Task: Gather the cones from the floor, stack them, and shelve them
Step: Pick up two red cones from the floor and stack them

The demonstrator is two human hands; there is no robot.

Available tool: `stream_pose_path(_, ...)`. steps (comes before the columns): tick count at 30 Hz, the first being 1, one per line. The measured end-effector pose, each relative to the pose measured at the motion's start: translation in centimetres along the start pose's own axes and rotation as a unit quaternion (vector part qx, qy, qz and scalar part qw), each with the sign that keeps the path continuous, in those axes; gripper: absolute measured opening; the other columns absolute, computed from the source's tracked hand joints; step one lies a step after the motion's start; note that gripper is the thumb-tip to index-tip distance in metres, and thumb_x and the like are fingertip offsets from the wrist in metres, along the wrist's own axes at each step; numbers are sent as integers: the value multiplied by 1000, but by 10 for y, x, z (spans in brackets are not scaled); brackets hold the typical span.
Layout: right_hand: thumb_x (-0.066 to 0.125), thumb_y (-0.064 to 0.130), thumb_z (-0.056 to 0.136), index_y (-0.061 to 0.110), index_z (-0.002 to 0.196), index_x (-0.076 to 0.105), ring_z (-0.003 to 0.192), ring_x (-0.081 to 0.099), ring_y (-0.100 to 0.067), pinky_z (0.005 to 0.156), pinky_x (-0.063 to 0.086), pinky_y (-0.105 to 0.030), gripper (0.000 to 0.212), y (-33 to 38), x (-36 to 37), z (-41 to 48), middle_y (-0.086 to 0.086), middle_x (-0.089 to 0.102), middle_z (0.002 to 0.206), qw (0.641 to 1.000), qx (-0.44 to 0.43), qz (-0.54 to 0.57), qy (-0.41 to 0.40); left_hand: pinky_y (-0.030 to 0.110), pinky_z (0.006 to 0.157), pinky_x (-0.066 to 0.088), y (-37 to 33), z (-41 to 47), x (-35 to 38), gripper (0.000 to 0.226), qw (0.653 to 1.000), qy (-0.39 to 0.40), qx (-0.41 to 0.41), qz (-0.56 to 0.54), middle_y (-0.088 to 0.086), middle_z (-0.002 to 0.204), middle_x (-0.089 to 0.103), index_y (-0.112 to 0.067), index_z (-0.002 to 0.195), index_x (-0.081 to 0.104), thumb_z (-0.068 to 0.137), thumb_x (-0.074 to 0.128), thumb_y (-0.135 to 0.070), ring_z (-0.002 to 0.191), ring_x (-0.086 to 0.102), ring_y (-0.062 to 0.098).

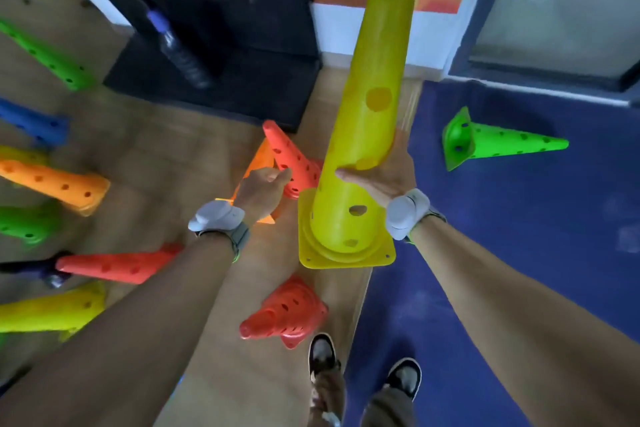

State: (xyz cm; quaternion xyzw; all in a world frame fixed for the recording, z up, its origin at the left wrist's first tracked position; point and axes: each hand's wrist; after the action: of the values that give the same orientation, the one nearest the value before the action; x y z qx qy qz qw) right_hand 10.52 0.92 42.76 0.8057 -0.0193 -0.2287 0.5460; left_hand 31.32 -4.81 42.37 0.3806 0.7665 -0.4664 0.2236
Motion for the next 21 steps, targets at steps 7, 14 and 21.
stream_pose_path(7,94,22,58,13,137,32,84,63,-1,69,49,-11,102,-19,83,1,5,61,106,999,-28,-45,10,36,97,44,70,26,-19,44,999,-10,-25,-27,10,123,66,-11,117,66,95,49,-46,118,57,29)
stream_pose_path(14,87,39,67,17,155,2,147,20,-22,119,21,-35,124,-16,124,-21,-5,14,160,992,25,-126,16,35,97,46,118,21,-64,46,997,16,-67,-27,7,125,64,-12,120,65,93,51,-47,118,57,27)
stream_pose_path(21,84,36,70,20,138,46,121,54,-21,100,43,-32,79,41,152,-54,-3,56,132,977,-26,-187,101,28,96,41,126,-20,-88,40,995,36,-81,-38,7,130,62,-11,121,64,94,55,-38,121,55,24)
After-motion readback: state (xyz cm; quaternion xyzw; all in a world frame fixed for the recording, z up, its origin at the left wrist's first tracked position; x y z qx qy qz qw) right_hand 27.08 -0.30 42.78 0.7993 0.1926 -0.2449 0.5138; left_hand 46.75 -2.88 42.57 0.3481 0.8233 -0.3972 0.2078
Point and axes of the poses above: each hand's wrist, its own z-axis towards the middle knuckle, its own x-axis out of the palm, y = z × x
